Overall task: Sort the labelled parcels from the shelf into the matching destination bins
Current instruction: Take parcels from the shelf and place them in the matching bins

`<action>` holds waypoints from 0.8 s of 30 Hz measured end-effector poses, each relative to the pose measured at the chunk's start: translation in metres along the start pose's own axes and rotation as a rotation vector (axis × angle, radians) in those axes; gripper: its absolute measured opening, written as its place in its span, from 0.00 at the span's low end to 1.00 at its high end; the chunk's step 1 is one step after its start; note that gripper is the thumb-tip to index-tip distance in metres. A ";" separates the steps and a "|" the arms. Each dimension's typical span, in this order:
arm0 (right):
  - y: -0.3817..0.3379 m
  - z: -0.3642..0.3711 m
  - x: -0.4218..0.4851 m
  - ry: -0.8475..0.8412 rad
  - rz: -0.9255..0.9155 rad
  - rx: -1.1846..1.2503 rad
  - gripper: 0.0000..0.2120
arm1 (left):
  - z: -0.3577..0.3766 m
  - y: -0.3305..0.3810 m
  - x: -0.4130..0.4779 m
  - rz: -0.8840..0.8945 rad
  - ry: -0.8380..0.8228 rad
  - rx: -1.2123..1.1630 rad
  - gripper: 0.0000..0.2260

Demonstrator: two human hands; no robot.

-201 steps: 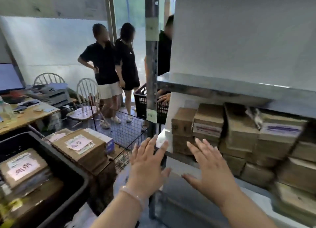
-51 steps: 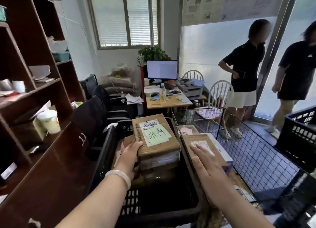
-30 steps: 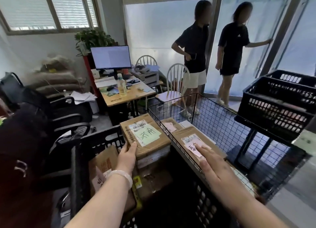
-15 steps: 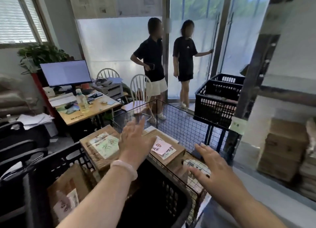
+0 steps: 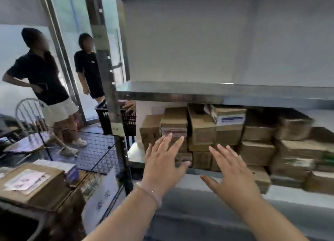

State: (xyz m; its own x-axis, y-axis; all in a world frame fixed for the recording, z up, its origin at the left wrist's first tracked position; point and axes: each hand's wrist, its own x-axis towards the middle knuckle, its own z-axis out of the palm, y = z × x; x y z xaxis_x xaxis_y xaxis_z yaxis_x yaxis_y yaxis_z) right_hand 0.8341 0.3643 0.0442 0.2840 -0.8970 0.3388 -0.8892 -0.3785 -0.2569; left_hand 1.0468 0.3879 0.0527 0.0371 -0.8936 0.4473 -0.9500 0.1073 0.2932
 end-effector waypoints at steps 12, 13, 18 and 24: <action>0.231 -0.095 -0.094 0.108 0.318 -0.115 0.42 | 0.124 0.261 0.035 0.306 -0.182 -0.192 0.33; 0.243 -0.099 -0.098 0.116 0.339 -0.111 0.42 | 0.131 0.275 0.037 0.331 -0.199 -0.201 0.33; 0.295 -0.100 -0.113 0.123 0.434 -0.078 0.42 | 0.170 0.328 0.053 0.412 -0.289 -0.254 0.32; 0.358 -0.100 -0.096 0.139 0.497 -0.067 0.39 | 0.218 0.372 0.094 0.466 -0.308 -0.286 0.32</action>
State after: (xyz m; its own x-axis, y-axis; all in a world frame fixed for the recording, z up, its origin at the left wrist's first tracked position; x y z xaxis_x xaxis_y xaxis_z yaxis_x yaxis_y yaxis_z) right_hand 0.4524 0.3373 0.0108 -0.2251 -0.9242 0.3086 -0.9267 0.1052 -0.3608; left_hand 0.6290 0.2492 0.0194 -0.4925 -0.8048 0.3313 -0.7226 0.5903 0.3597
